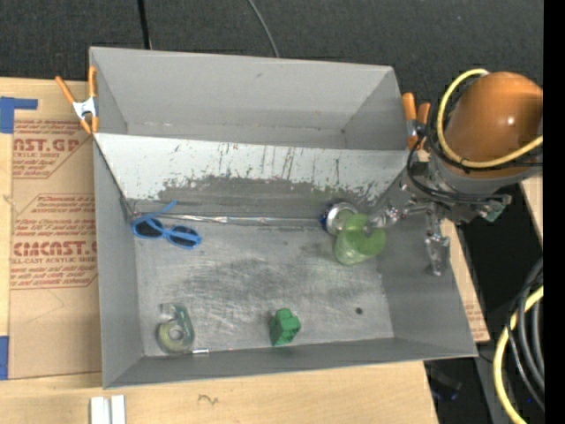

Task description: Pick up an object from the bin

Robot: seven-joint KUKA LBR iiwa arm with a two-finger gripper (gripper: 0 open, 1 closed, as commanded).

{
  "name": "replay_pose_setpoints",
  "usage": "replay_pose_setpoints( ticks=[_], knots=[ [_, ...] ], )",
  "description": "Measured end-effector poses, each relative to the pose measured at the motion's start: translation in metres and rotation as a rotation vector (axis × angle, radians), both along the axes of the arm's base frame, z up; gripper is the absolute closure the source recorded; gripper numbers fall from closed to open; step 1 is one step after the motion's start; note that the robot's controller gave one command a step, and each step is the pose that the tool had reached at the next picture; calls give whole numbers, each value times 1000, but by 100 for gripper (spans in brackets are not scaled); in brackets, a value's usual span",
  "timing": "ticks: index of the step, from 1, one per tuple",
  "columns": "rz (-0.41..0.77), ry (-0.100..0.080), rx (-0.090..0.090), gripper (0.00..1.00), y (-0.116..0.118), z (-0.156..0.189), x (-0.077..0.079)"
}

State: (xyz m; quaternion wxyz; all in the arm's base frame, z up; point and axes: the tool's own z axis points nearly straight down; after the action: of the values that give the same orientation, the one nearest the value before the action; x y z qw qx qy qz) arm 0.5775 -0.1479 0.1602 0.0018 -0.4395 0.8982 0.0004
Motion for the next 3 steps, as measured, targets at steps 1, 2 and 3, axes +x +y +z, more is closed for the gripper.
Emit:
replay_pose_setpoints(
  ticks=[1, 2, 3],
  knots=[
    [477, -2, 7, 0, 39, -75, 9],
    [437, -9, -6, 0, 80, -86, 12],
    [435, -14, 0, 100, 82, -84, 13]
  ],
)
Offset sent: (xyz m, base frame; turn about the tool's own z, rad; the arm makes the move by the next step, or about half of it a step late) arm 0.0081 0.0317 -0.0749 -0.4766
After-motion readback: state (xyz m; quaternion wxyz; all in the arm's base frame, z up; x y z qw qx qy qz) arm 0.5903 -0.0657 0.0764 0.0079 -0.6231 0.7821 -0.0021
